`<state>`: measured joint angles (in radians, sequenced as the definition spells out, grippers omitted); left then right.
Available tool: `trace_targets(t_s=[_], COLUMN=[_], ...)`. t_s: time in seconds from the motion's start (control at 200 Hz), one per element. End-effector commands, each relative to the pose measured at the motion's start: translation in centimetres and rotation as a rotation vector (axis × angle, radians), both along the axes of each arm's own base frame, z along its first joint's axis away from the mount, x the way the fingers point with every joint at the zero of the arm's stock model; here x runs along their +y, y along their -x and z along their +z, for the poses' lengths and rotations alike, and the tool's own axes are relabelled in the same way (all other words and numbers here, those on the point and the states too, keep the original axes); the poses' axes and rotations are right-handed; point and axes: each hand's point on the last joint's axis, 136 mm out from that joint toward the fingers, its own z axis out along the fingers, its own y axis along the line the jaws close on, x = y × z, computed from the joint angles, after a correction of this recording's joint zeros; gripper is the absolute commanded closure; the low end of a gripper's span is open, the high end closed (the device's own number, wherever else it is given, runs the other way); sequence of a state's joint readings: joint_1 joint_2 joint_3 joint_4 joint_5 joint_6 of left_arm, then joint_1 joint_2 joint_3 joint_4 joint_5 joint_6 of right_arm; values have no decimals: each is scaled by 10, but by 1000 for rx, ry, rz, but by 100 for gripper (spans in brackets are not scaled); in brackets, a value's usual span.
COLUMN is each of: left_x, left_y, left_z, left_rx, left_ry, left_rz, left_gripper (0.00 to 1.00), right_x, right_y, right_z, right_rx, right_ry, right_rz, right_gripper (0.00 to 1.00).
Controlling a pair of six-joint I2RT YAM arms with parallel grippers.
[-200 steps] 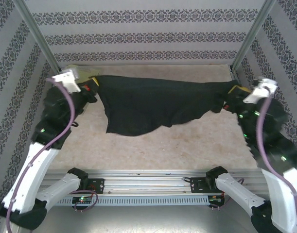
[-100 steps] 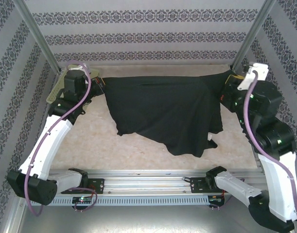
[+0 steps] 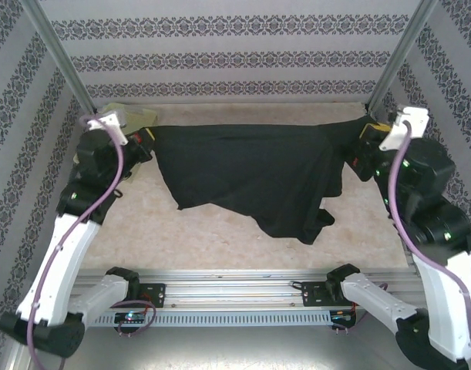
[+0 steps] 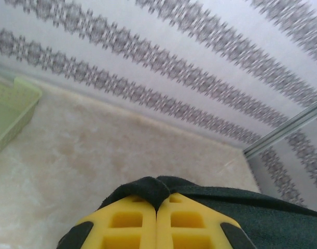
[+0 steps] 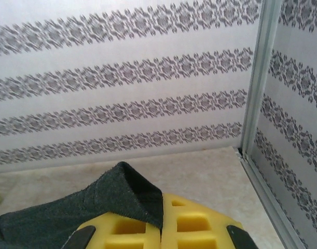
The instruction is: Fold the inside-out t-shirt
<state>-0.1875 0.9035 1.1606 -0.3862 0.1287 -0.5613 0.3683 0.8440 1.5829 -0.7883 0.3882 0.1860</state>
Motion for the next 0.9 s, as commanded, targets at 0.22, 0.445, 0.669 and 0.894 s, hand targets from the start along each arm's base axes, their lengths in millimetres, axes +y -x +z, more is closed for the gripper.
trace_targets(t_s=[0.22,0.445,0.669,0.894], left_x=[13,22,30,3], left_y=[98,116,31,-75], left_z=[124,147,83,-35], left_rx=[-504,-580,-249,151], left_ry=[111,115,9,-93], left_rz=[-38,-2,124,53], left_gripper=[100,100,100,100], right_x=[2,-10,-12,6], right_y=[112,124,60,-36], right_z=[95,122,94,0], right_rx=[-362,-426,-274,-6], right_ry=[-171,-156,-66,55], right_rz=[251,210,63,-32], right_gripper=[100,100,100,100])
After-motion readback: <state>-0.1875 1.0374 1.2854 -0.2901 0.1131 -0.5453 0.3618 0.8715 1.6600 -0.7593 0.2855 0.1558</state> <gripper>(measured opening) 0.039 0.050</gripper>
